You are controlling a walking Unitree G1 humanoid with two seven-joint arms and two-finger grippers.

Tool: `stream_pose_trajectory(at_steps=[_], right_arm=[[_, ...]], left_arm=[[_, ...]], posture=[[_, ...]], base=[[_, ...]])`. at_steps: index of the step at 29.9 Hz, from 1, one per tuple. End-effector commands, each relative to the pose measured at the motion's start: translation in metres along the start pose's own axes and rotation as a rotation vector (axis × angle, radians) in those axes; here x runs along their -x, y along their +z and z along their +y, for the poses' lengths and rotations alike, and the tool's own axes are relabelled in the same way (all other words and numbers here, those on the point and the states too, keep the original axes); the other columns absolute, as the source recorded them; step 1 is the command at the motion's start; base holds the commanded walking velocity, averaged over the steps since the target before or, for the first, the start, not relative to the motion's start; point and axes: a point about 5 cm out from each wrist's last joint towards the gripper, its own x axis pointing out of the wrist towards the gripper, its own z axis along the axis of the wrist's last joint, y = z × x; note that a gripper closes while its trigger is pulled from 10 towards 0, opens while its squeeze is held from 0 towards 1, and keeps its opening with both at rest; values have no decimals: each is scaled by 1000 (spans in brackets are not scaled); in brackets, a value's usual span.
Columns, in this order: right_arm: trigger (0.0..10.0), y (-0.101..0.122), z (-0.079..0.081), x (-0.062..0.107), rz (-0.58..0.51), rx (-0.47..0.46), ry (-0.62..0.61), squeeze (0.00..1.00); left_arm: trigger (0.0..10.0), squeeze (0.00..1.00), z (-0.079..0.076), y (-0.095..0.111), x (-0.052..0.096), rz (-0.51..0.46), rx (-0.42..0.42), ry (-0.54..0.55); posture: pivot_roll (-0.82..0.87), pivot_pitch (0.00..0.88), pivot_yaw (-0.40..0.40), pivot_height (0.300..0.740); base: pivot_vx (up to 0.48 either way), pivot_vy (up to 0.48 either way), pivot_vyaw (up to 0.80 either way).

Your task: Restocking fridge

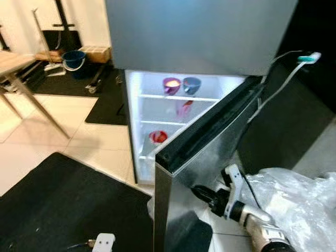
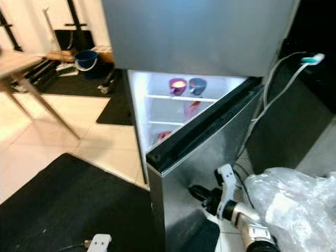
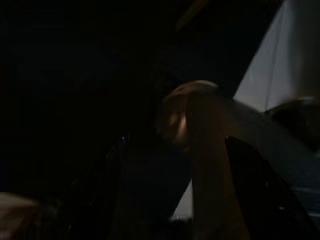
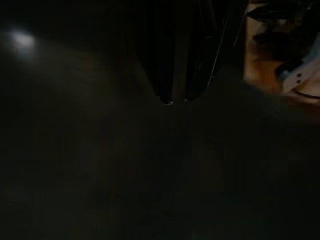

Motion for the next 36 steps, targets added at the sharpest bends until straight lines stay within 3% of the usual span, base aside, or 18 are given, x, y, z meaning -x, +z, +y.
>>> stream_pose_trajectory(at_steps=[1, 15, 20, 22, 25, 29, 36], right_arm=[[10000, 6, 1, -2, -19, 25, 11, 0], [10000, 25, 7, -22, -70, 87, -2, 0], [10000, 24, -7, -22, -45, 126, -183, 0], [10000, 24, -7, -22, -45, 126, -183, 0], [10000, 9, -19, -12, 50, 117, -298, 0], [10000, -3, -24, -3, 107, 104, -355, 0], [10000, -62, -38, 47, 385, 88, -630, 0]], left_arm=[[10000, 0, -5, -10, 0, 43, 9, -14], [10000, 0, -5, -10, 0, 43, 11, -12], [10000, 0, -6, -11, 0, 41, 21, -10], [10000, 0, -6, -11, 0, 41, 21, -10], [10000, 0, -5, -10, 0, 37, 27, -2], [10000, 0, -5, -9, -1, 32, 32, 2], [10000, 0, -5, -9, -1, 38, 38, 21]], posture=[[13, 0, -28, 740], [13, 0, -28, 740], [13, 0, -29, 740], [13, 0, -29, 740], [14, 0, -30, 740], [14, 0, -33, 740], [14, 0, -33, 740]], base=[[0, 0, 763], [0, 0, 758], [0, 0, 700], [0, 0, 513], [0, 0, 0], [0, 0, 0], [0, 0, 0]])
